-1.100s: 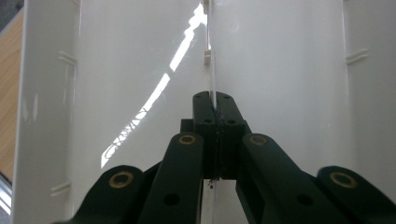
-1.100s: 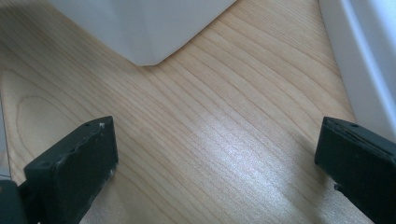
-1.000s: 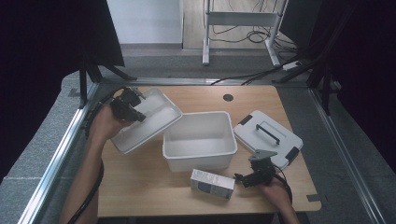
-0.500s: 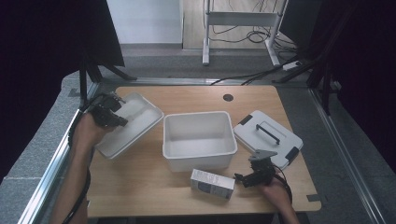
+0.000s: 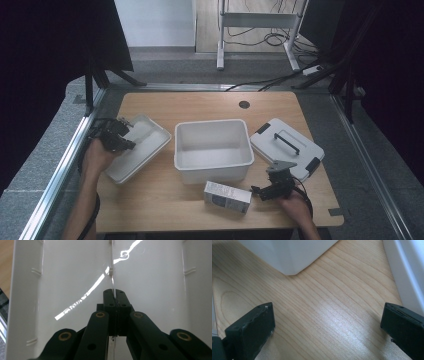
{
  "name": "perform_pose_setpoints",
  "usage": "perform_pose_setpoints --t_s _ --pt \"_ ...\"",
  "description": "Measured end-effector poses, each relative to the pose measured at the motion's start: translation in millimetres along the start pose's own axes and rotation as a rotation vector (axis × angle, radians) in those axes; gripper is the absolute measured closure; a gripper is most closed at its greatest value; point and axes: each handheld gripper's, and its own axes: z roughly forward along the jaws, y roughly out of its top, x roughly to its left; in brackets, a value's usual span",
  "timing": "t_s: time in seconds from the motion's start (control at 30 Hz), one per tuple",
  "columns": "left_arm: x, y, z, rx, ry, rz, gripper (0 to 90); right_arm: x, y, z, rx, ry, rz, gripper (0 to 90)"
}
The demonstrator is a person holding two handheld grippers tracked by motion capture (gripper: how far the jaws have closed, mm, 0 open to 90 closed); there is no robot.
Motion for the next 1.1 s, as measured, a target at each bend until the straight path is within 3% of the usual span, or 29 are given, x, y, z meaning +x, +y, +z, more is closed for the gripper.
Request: perform_pose_setpoints --t_s 0.37,0.67,0.83,0.87,0.93,1.1 --pt "0.1 -21.8 39.2 0.006 0.013 -0.037 89.1 0.0 0.0 -0.1 0.001 0.001 0.000 0.0" --pt "0.4 -28.0 48.4 -0.005 0.006 -0.064 88.1 -0.1 0.0 -0.1 0.000 0.000 -0.002 0.0" --pt "-5.4 -26.3 36.1 -0.057 0.012 -0.058 76.4 0.2 0.0 0.0 0.000 0.000 0.002 0.0" --pt "-7.2 -25.9 33.5 -0.077 0.014 -0.059 68.5 0.1 0.0 -0.1 0.000 0.001 0.001 0.0" --pt "-11.3 -24.7 27.9 -0.102 0.013 -0.051 65.7 0.1 0.0 -0.1 0.000 0.001 0.001 0.0" --pt "-27.8 -21.9 18.7 -0.171 -0.009 -0.039 44.7 0.0 0.0 0.0 0.001 -0.008 0.006 0.0"
